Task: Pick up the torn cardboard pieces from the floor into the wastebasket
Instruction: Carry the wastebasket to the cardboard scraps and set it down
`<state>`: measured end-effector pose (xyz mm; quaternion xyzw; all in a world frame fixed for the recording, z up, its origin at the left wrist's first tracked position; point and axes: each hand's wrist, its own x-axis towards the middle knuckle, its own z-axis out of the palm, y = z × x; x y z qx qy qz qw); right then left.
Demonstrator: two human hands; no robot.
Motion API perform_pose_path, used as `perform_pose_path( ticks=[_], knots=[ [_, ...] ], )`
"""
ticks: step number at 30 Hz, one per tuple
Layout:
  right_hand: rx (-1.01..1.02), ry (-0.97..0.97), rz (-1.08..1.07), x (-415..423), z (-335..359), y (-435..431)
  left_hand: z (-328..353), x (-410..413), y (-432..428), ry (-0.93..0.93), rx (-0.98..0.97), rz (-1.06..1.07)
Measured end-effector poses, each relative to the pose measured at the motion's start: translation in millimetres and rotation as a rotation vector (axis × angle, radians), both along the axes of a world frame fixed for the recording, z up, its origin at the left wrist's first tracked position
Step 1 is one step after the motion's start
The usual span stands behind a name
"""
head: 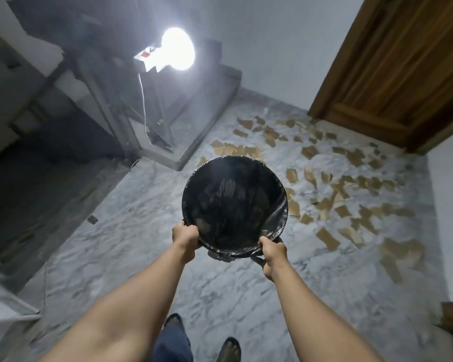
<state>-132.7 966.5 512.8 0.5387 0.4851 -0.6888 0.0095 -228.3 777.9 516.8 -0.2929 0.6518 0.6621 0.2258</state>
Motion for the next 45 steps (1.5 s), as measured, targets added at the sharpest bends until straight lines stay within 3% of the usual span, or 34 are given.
perform_pose_path(
  ticks=[6,14,24,30,34,39,45],
  knots=[
    [-0.11,0.039,-0.04,-74,-7,72,-7,-100,90,0.027,-0.012,-0.12],
    [-0.163,0.057,-0.207,-212,-22,190,-16,-262,215,-0.044,0.113,-0.31],
    [-0.229,0.033,-0.405,-304,-74,321,-46,-386,375,-0.154,-0.024,-0.542],
    [-0.154,-0.028,-0.285,-380,-207,428,-165,-458,474,-0.165,-0.015,-0.494],
    [-0.209,0.07,-0.355,-446,-326,496,-281,-514,536,-0.116,-0.029,-0.469],
    [-0.095,0.047,-0.348,-520,-457,572,-412,-580,594,0.001,-0.016,-0.53],
    [0.014,0.19,-0.254,-612,-541,636,-519,-667,647,0.201,0.017,-0.555]
  ],
)
